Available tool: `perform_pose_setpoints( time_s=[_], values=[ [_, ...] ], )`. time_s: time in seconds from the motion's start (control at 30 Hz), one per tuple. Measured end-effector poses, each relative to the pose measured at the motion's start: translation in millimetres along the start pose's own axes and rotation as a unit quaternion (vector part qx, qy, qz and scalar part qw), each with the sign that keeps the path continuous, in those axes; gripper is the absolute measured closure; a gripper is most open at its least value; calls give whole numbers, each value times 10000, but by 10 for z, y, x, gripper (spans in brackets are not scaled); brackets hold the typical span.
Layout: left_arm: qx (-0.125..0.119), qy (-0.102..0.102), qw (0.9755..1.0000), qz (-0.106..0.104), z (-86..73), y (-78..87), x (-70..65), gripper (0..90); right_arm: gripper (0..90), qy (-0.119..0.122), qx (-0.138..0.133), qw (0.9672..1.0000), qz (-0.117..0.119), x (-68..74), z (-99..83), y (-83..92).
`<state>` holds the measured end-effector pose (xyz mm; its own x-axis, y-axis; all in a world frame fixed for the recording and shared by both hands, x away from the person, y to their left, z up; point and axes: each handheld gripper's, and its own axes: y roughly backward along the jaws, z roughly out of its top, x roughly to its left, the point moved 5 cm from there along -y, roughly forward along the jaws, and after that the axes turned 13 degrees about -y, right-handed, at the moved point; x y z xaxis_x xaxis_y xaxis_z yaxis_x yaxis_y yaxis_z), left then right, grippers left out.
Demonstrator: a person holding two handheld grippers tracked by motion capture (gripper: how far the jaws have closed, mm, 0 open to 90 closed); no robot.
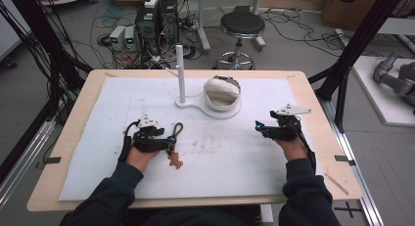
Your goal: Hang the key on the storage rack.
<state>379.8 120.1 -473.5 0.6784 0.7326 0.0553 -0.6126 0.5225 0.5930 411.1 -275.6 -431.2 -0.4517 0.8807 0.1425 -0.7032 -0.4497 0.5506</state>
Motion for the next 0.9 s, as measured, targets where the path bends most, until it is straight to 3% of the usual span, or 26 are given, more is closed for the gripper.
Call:
perform_pose_setpoints(
  time_s=[0.1,0.17,0.27,0.37,0.53,0.6,0.63,0.7,0.9],
  values=[
    [366,-321,9988,113,-37,-90,-91,429,258,-22,-30,10000,6,-24,-21,32],
    [435,-580,9969,299,-26,-100,-134,432,258,-44,-42,10000,12,-25,-21,38],
    [382,-598,9973,163,-21,-94,-149,511,260,-16,-48,10000,-16,-30,-22,46],
    [325,-682,9971,77,-11,-93,-166,672,262,3,-44,10000,-28,-32,-27,58],
    [115,-427,9989,-152,15,-66,-132,720,264,16,-89,9999,-47,-60,-24,86],
    [-32,-393,9990,-217,48,-38,-122,729,264,-24,-152,9999,-71,-87,-18,108],
    [-230,-319,9989,-241,90,3,-99,731,264,-52,-164,9998,-73,-92,-16,115],
    [-303,-272,9989,-238,106,27,-79,742,264,-62,-185,9998,-83,-105,-14,123],
    [-947,-29,9954,-124,209,224,89,748,264,-71,-206,9997,-87,-107,-11,137]
  ],
)
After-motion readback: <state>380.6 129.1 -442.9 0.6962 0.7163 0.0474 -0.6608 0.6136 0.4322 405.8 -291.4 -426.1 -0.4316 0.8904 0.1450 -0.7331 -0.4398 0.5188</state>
